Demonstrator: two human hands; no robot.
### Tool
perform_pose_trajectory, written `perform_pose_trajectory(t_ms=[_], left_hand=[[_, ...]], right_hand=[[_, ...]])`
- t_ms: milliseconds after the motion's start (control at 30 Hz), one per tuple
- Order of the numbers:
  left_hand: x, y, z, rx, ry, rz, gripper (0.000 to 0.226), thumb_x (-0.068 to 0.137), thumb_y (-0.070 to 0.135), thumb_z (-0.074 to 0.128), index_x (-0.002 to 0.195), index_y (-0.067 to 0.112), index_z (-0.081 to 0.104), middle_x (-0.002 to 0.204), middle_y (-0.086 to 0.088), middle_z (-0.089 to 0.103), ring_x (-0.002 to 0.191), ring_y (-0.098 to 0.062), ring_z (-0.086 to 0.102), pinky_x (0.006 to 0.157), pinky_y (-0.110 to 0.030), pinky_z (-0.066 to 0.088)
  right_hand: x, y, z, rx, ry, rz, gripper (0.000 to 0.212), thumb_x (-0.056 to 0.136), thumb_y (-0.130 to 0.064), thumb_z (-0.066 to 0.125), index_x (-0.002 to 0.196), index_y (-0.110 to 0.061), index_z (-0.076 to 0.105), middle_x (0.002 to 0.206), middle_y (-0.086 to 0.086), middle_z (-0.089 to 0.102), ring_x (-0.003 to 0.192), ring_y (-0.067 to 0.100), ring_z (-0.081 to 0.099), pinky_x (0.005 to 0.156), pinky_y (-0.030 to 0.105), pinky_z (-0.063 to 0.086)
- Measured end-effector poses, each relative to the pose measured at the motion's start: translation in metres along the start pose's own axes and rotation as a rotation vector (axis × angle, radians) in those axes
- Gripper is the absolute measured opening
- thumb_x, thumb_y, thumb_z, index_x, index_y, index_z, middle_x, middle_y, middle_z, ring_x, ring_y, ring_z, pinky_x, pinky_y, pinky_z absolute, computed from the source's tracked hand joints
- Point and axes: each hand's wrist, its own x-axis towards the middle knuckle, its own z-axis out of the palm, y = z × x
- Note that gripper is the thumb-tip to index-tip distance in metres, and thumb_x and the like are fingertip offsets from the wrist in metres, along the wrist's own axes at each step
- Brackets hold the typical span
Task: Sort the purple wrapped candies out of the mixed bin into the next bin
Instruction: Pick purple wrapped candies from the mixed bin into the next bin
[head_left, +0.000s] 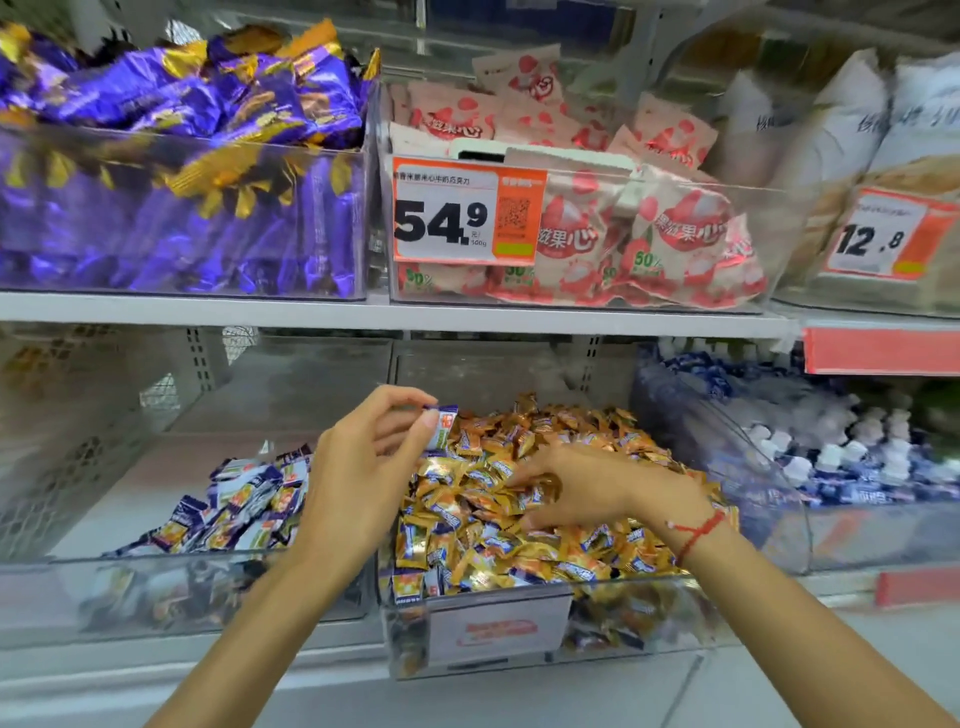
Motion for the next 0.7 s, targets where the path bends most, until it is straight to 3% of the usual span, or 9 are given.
perform_pose_trajectory(t_ms=[133, 233, 300, 400, 467, 533, 700], left_hand=[[0.004, 0.0, 0.001, 0.008, -0.02, -0.005, 0.021, 0.09, 0.026, 0.063, 0.103, 0.043, 0.059, 0.091, 0.011, 0.072, 0.089, -0.001, 0.068, 0.082, -0.033, 0.058], [0.005, 0.002, 0.003, 0.083, -0.073, 0.016, 0.027, 0.09, 0.027, 0.063, 0.107, 0.047, 0.059, 0.097, 0.016, 0.07, 0.092, 0.007, 0.064, 0.081, -0.012, 0.052], [0.004, 0.002, 0.005, 0.132, -0.088, 0.042, 0.023, 0.088, 0.028, 0.065, 0.104, 0.044, 0.066, 0.098, 0.021, 0.07, 0.093, 0.009, 0.063, 0.082, -0.011, 0.052], [0.003, 0.005, 0.009, 0.153, -0.091, 0.049, 0.016, 0.086, 0.029, 0.065, 0.098, 0.039, 0.071, 0.094, 0.022, 0.072, 0.092, 0.005, 0.066, 0.085, -0.026, 0.056], [0.001, 0.006, 0.011, 0.165, -0.108, 0.059, 0.014, 0.087, 0.031, 0.064, 0.095, 0.041, 0.07, 0.09, 0.025, 0.071, 0.089, 0.005, 0.066, 0.084, -0.029, 0.057], [-0.002, 0.009, 0.012, 0.179, -0.128, 0.063, 0.01, 0.087, 0.038, 0.06, 0.093, 0.044, 0.066, 0.089, 0.028, 0.069, 0.088, 0.007, 0.065, 0.082, -0.029, 0.056], [-0.004, 0.011, 0.013, 0.177, -0.145, 0.027, 0.015, 0.087, 0.05, 0.049, 0.096, 0.042, 0.059, 0.091, 0.02, 0.07, 0.086, 0.008, 0.065, 0.075, -0.034, 0.059]], right_hand=[[-0.006, 0.022, 0.006, -0.101, 0.372, 0.126, 0.027, 0.092, -0.022, 0.059, 0.113, -0.035, 0.069, 0.121, -0.005, 0.063, 0.116, 0.019, 0.056, 0.085, 0.033, 0.048], [-0.015, 0.036, 0.005, -0.147, 0.426, 0.208, 0.03, 0.093, -0.018, 0.058, 0.112, -0.039, 0.067, 0.123, -0.005, 0.061, 0.117, 0.021, 0.052, 0.086, 0.032, 0.044], [-0.019, 0.038, 0.0, -0.154, 0.457, 0.172, 0.029, 0.091, -0.02, 0.06, 0.114, -0.038, 0.067, 0.124, -0.005, 0.06, 0.117, 0.019, 0.049, 0.088, 0.032, 0.042], [-0.016, 0.018, 0.001, -0.005, 0.357, -0.001, 0.025, 0.087, -0.033, 0.067, 0.112, -0.033, 0.07, 0.118, -0.007, 0.063, 0.116, 0.014, 0.049, 0.09, 0.031, 0.044], [-0.003, 0.004, 0.014, -0.088, 0.232, -0.01, 0.034, 0.087, -0.035, 0.067, 0.12, -0.025, 0.067, 0.121, -0.002, 0.062, 0.118, 0.019, 0.047, 0.089, 0.032, 0.044], [0.008, 0.0, 0.021, -0.16, 0.247, 0.023, 0.033, 0.09, -0.035, 0.064, 0.12, -0.02, 0.066, 0.122, 0.002, 0.061, 0.118, 0.022, 0.047, 0.086, 0.032, 0.042], [0.005, 0.011, 0.015, 0.208, 0.247, 0.031, 0.017, 0.093, -0.029, 0.062, 0.103, -0.02, 0.071, 0.098, -0.01, 0.068, 0.093, 0.011, 0.061, 0.08, 0.033, 0.05]])
